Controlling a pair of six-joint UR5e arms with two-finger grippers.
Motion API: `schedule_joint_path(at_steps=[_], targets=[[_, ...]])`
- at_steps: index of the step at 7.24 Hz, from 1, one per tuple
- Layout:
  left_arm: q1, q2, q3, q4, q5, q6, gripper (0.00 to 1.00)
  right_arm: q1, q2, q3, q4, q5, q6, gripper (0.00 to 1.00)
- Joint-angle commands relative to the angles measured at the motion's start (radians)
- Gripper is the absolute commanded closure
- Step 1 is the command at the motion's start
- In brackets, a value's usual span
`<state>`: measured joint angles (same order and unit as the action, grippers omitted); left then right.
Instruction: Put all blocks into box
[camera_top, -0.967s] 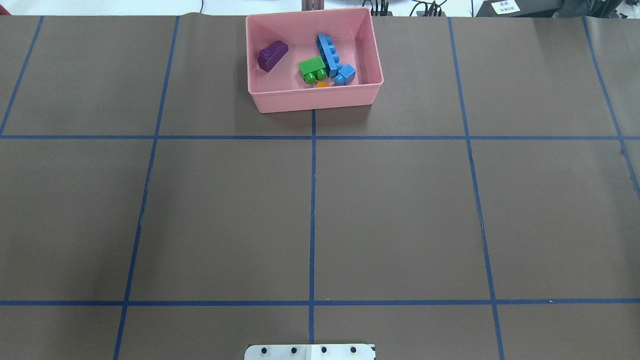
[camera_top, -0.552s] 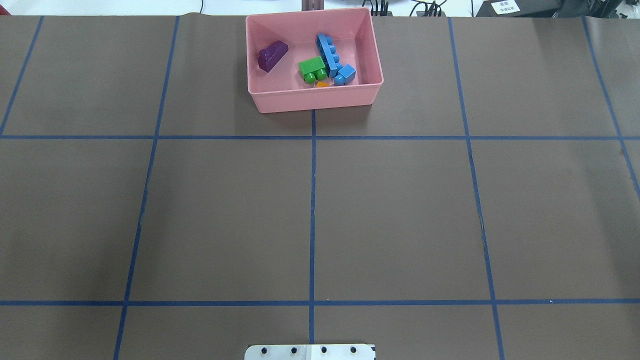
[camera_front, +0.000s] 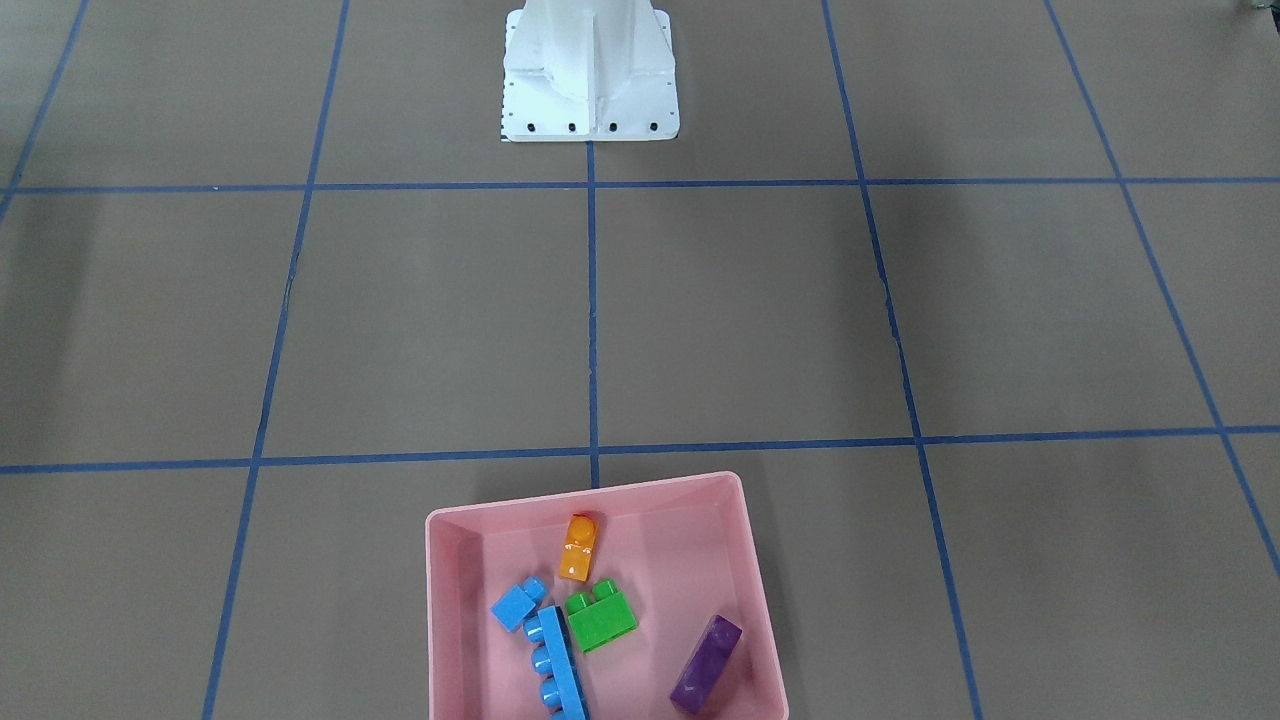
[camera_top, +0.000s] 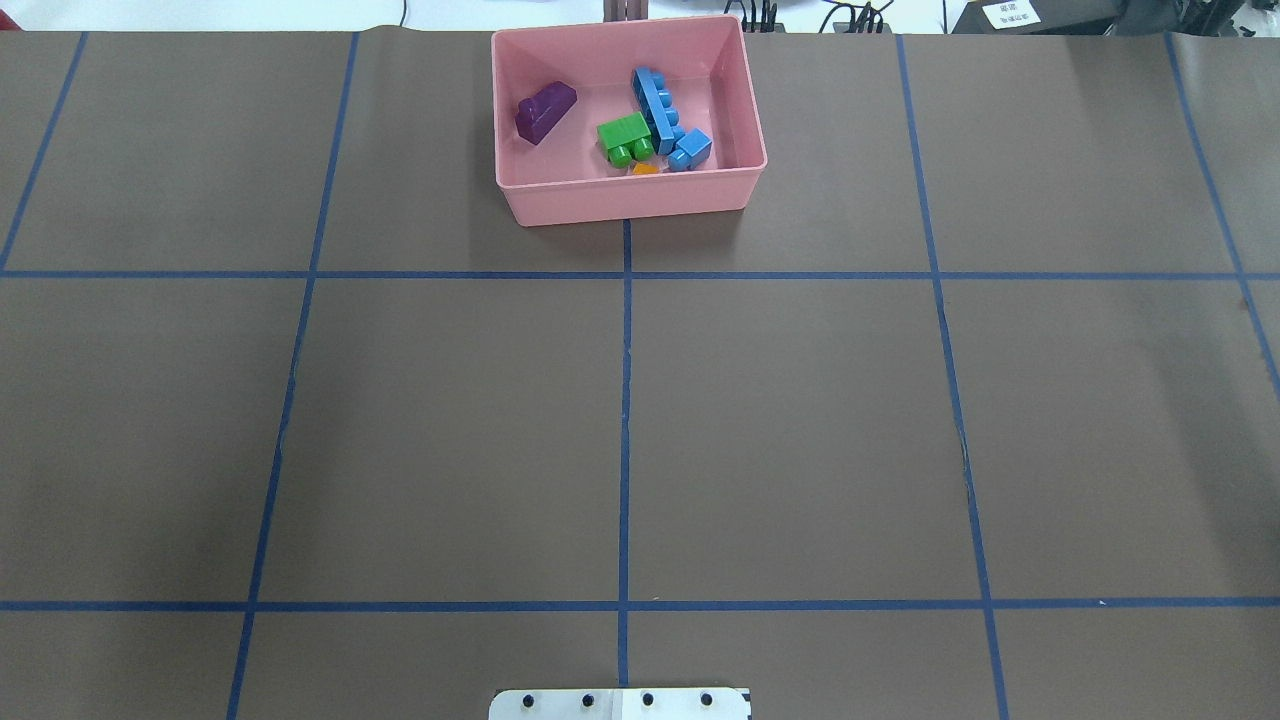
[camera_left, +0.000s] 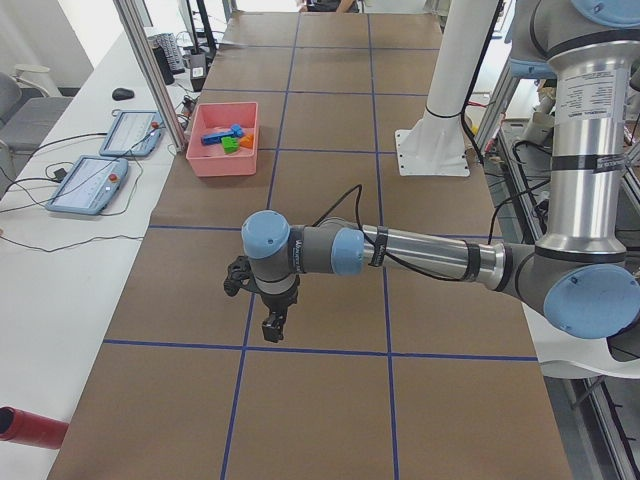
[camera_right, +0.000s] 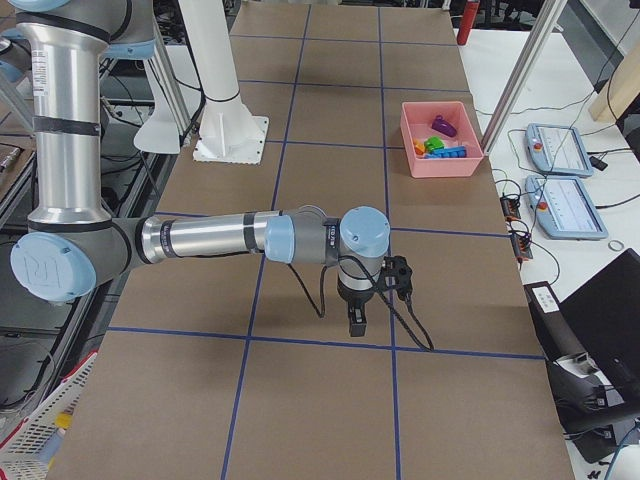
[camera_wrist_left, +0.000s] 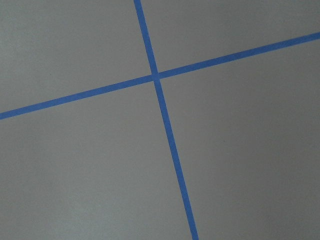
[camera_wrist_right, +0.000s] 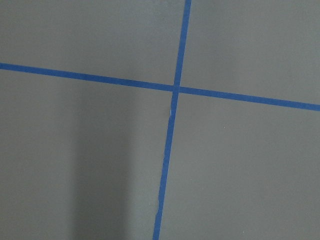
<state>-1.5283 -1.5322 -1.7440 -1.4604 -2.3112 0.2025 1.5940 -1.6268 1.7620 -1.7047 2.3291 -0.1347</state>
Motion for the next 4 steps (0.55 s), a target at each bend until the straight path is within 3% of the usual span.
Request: schedule_joint_path(at_steps=[1,4], targets=[[-0.001,0.000,-0.002,0.000,-0.001,0.001,0.00,-0.002,-0.031,-0.006,0.090,0.000,0.003,0.00],[-0.001,0.000,0.006,-0.002,-0.001,0.002,0.00,-0.002,-0.041,-0.015,0.120,0.010,0.003,0.00]])
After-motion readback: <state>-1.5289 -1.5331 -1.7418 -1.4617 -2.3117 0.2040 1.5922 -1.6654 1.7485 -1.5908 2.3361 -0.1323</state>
